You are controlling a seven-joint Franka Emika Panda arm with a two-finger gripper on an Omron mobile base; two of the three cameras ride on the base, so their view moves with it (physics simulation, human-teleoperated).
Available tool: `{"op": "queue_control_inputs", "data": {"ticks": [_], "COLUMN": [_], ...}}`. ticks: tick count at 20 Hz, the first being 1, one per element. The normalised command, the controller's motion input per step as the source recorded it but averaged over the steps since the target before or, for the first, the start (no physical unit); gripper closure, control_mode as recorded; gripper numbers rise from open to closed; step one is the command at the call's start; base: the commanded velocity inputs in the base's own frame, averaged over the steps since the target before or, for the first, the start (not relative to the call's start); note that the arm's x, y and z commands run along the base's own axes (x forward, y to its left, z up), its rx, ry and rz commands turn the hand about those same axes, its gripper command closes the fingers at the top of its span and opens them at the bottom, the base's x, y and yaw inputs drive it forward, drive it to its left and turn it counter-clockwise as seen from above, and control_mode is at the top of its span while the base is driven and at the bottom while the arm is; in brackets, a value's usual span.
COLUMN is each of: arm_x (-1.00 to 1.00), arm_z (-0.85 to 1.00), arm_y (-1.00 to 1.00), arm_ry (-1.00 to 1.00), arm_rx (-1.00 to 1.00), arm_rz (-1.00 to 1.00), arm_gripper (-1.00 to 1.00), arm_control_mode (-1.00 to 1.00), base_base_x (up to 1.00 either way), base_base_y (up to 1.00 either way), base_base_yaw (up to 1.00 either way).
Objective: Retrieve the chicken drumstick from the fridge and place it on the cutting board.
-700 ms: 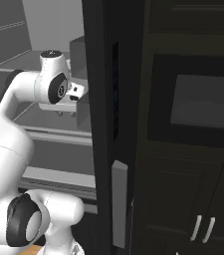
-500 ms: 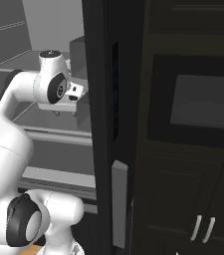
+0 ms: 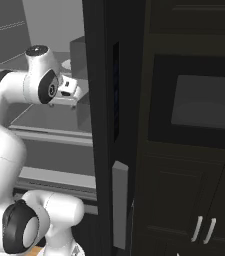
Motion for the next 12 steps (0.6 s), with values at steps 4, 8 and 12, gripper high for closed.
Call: {"op": "queue_control_inputs", "data": {"ticks": [4,8,12], "arm_x": [-0.01,0.0,0.0], "arm_z": [0.62,0.82,0.88], "arm_y": [0.23,0.3,0.0], "arm_ry": [-0.42,-0.25,-0.12], "arm_rx": [0.0,0.0,0.0], "arm_rz": [-0.18,-0.18,-0.06], "arm_gripper": [-1.0,-1.0,-1.0], "arm_control_mode": [-1.0,-1.0,-1.0], "base_base_x": [0.0,0.0,0.0], "base_base_y": [0.0,0.0,0.0], "base_base_yaw": [0.0,0.0,0.0]}}
